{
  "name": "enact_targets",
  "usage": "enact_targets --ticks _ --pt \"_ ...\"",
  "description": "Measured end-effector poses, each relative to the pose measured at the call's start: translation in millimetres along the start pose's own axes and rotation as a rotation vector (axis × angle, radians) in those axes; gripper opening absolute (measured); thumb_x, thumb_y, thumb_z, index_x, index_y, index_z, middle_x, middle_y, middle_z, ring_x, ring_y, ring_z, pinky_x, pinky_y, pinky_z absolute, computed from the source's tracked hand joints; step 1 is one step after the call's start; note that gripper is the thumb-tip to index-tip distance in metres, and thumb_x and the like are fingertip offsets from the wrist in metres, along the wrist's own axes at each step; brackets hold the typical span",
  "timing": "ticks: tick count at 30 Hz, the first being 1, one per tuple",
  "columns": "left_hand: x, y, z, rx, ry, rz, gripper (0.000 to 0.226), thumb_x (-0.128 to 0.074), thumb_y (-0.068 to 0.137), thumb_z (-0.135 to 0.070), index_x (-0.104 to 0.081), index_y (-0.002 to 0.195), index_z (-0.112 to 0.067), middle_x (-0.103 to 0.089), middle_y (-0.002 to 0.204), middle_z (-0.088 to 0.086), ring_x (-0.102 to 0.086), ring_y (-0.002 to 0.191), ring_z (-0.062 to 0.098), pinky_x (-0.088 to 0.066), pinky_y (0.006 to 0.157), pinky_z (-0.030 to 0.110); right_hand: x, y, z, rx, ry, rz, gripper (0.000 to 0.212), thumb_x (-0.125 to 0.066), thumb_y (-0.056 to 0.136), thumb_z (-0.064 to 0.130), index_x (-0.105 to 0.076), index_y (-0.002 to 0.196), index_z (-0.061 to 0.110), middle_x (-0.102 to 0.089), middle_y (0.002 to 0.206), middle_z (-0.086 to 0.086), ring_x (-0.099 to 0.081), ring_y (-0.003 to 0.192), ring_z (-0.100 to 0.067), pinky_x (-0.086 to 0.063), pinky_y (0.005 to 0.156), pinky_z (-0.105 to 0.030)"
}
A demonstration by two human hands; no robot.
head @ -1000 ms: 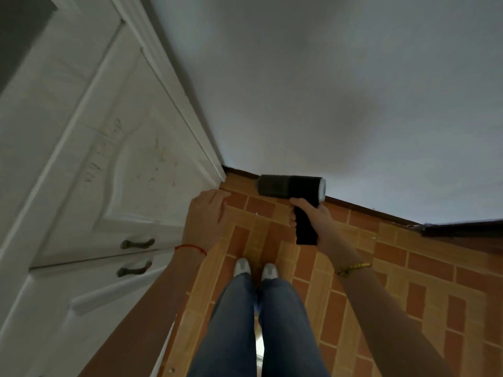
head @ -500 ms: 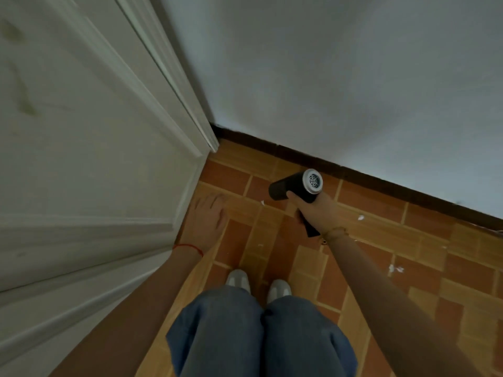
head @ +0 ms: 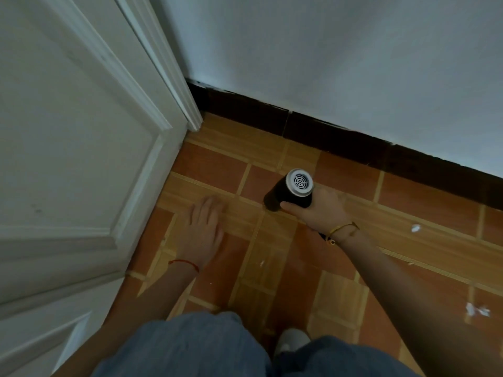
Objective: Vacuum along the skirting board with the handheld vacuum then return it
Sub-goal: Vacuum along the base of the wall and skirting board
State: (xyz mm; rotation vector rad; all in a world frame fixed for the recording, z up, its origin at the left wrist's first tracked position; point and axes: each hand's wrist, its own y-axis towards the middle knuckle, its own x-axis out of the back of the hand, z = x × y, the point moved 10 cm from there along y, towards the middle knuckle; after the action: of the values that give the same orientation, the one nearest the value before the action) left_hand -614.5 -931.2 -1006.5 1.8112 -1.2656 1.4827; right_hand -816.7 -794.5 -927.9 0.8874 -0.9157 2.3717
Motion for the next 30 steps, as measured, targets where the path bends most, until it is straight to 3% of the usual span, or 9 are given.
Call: enact_targets --ticks 4,9,13,15,17,20,25,30 --pt "-21.7 -6.4 12.8 0.020 -0.015 -0.039 0.049 -0.035 0.099 -0.026 -0.042 0.144 -0.010 -0.041 0.149 0.015 -0.035 0.141 0.033 -0.021 0.119 0.057 -7.9 4.2 -10.0 0.015 -0.021 -0.050 0.050 -0.066 0.084 0.045 -0.057 0.122 0.014 -0.064 0.097 -0.003 -0.051 0.082 -0.011 -0.039 0.070 -0.022" --pt "-29.2 -13.2 17.6 -0.005 0.005 -0.084 0.049 -0.031 0.101 -0.028 -0.041 0.146 -0.010 -0.041 0.150 0.016 -0.034 0.141 0.032 -0.019 0.120 0.056 -12.2 1.4 -12.2 0.045 -0.027 -0.107 0.048 -0.065 0.083 0.046 -0.059 0.119 0.015 -0.066 0.099 -0.003 -0.051 0.081 -0.010 -0.038 0.069 -0.021" --pt "-33.7 -14.9 20.2 -0.015 0.010 -0.126 0.051 -0.031 0.102 -0.028 -0.038 0.149 -0.012 -0.039 0.153 0.013 -0.032 0.144 0.029 -0.017 0.121 0.055 -17.1 1.1 -11.3 0.067 0.001 -0.153 0.046 -0.066 0.082 0.047 -0.059 0.116 0.016 -0.060 0.089 0.006 -0.052 0.082 -0.008 -0.035 0.061 -0.012" --pt "-34.1 -16.4 21.5 -0.018 -0.014 -0.164 0.050 -0.035 0.101 -0.026 -0.038 0.150 -0.013 -0.037 0.155 0.012 -0.030 0.146 0.028 -0.017 0.121 0.055 -13.9 1.1 -13.1 0.055 0.072 -0.203 0.042 -0.068 0.081 0.047 -0.059 0.111 0.018 -0.060 0.082 0.012 -0.055 0.076 -0.007 -0.039 0.064 -0.015" --pt "-33.6 -18.1 21.6 -0.028 -0.031 -0.190 0.050 -0.037 0.101 -0.024 -0.037 0.151 -0.014 -0.036 0.156 0.011 -0.029 0.146 0.027 -0.016 0.121 0.054 -16.0 2.8 -10.3 0.052 0.109 -0.144 0.028 -0.068 0.082 0.045 -0.055 0.095 0.025 -0.055 0.068 0.015 -0.052 0.061 -0.004 -0.041 0.061 -0.019" --pt "-31.5 -18.4 21.6 -0.036 -0.053 -0.208 0.050 -0.036 0.102 -0.025 -0.037 0.151 -0.014 -0.036 0.156 0.009 -0.029 0.147 0.026 -0.016 0.121 0.055 -20.2 1.6 -0.1 0.064 0.100 0.004 0.024 -0.068 0.082 0.044 -0.052 0.081 0.026 -0.059 0.061 0.006 -0.054 0.048 -0.008 -0.047 0.052 -0.024" --pt "-31.7 -18.3 21.6 -0.042 -0.047 -0.220 0.049 -0.037 0.102 -0.026 -0.038 0.150 -0.014 -0.037 0.155 0.010 -0.029 0.147 0.026 -0.015 0.122 0.054 -54.5 -28.6 4.4 0.050 0.026 0.359 0.023 -0.070 0.082 0.038 -0.055 0.094 0.025 -0.058 0.059 0.004 -0.056 0.044 -0.009 -0.050 0.049 -0.024" --pt "-34.0 -16.6 23.7 -0.032 -0.040 -0.219 0.051 -0.037 0.101 -0.027 -0.037 0.151 -0.015 -0.036 0.156 0.009 -0.028 0.147 0.025 -0.013 0.123 0.052 -79.2 -53.7 4.0 0.090 0.058 0.485 0.037 -0.070 0.083 0.034 -0.051 0.114 0.025 -0.061 0.065 0.002 -0.055 0.043 -0.006 -0.051 0.050 -0.023"
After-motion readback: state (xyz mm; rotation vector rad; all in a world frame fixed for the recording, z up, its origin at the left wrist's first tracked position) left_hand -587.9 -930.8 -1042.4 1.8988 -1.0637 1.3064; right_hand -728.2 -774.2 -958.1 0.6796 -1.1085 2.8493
